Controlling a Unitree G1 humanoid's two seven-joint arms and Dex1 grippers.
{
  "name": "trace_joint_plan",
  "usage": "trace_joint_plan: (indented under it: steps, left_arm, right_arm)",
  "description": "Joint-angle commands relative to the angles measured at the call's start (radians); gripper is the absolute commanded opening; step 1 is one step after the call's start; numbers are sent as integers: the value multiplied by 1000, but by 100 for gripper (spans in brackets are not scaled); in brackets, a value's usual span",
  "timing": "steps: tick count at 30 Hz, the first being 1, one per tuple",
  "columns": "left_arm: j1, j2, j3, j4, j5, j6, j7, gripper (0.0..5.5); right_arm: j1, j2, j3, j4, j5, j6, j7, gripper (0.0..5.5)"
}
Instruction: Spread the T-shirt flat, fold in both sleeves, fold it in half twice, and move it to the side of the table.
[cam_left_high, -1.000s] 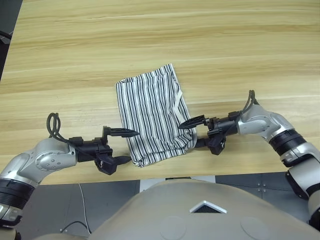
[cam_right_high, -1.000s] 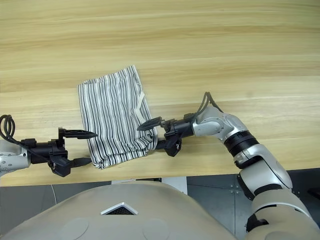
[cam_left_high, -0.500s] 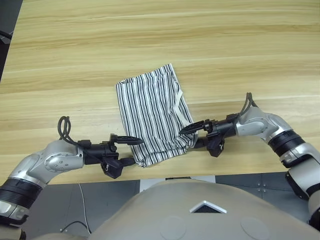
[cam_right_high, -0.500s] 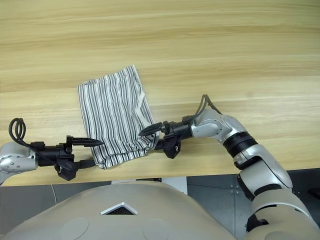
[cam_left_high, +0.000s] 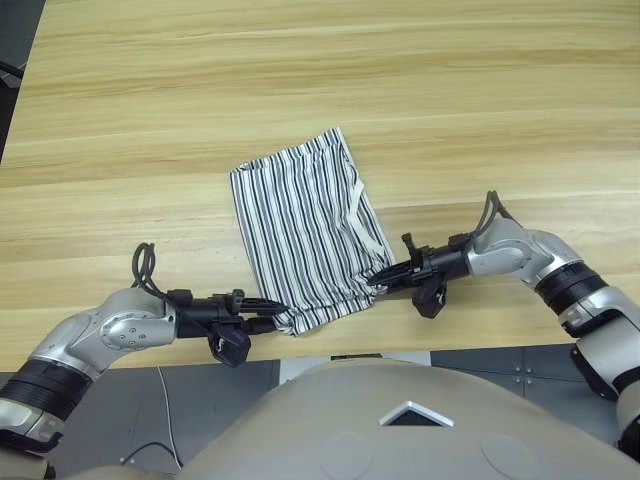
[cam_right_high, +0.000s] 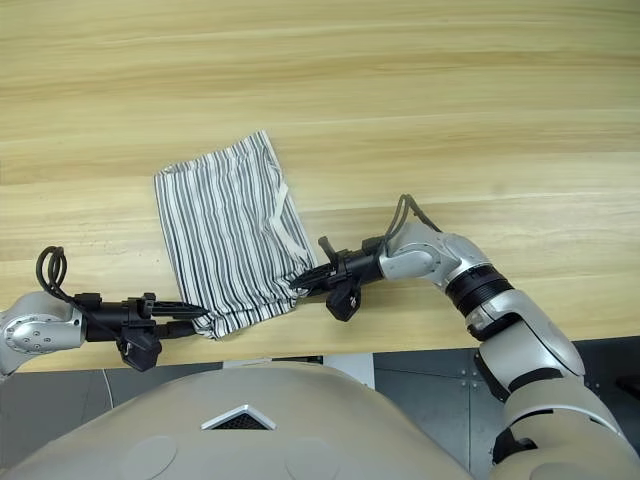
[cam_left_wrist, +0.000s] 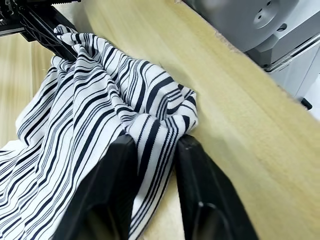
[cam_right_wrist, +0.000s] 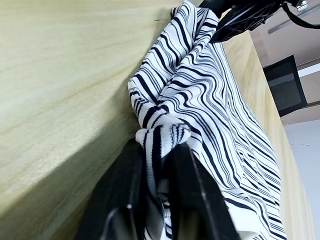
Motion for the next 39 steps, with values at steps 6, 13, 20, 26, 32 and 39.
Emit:
trace_joint_plan:
  steps: [6,13,20,26,32,39]
  left_arm:
    - [13,-8,-41,32,62,40,-64,14]
    - [2,-20,-45,25,58,44,-66,12]
    - [-136,-61,-21,-134,-31,232,-163,12]
    - [-232,60,-26,-350,-294,423,-476,12]
    - [-242,136,16,-452,-477,483,-635,12]
    - [-230,156,80,-461,-575,507,-729,12]
  right_arm:
    - [12,-9,10,2,-29,19,19,12]
    - [21,-12,19,-29,13,27,36,12]
    - [77,-112,13,-192,318,249,208,11]
    - [160,-200,-45,-443,583,501,354,11]
    - [224,-223,-122,-601,690,651,416,11]
    - [322,-269,-176,-765,773,832,486,11]
